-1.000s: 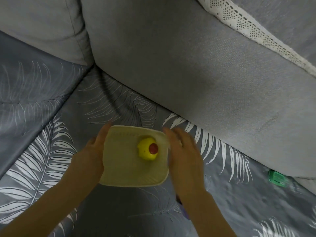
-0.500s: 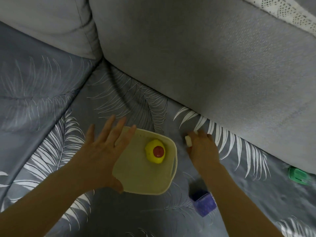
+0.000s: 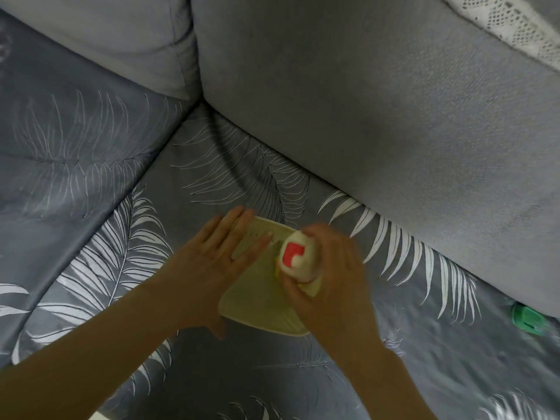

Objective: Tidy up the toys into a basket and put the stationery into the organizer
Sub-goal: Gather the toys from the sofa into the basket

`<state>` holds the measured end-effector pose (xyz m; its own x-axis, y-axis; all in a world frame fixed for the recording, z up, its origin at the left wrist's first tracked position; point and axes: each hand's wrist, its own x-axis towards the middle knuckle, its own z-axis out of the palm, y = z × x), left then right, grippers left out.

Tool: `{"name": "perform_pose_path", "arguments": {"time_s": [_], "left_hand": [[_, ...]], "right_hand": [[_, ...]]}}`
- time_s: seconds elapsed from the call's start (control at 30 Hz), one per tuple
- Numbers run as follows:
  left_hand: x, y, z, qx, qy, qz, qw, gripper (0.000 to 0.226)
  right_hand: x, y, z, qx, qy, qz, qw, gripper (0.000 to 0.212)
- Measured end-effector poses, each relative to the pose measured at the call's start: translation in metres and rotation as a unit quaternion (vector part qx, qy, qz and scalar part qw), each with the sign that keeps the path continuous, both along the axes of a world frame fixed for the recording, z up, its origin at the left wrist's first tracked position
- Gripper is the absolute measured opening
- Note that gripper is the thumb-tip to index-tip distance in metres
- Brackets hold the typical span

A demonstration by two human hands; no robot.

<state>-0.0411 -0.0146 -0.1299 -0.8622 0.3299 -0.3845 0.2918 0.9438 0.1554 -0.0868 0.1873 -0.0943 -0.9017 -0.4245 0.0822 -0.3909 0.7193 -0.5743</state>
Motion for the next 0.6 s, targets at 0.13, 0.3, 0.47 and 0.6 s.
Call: {"name": "perform_pose_path", "arguments": {"time_s": [0.13, 0.3, 0.47, 0.6], "left_hand": [[0.007, 0.003, -0.002, 0.022, 0.010, 0.025, 0.999, 0.146], [0.015, 0.005, -0.009, 0.041, 0.016, 0.055, 0.998, 0.147], [0.018, 0.004, -0.014, 0.018, 0.013, 0.135, 0.991, 0.108], [0.024, 0.007, -0.027, -0.020, 0.118, 0.164, 0.979, 0.095]], "right_hand": [[0.013, -0.012, -0.039, 0.073, -0.104, 0.073, 0.989, 0.045], [0.008, -0.032, -0.072, 0.161, -0.087, 0.115, 0.976, 0.060], [0.012, -0.035, -0.081, 0.209, -0.087, 0.125, 0.966, 0.058], [0.018, -0.032, -0.077, 0.198, -0.105, 0.117, 0.967, 0.058]]}}
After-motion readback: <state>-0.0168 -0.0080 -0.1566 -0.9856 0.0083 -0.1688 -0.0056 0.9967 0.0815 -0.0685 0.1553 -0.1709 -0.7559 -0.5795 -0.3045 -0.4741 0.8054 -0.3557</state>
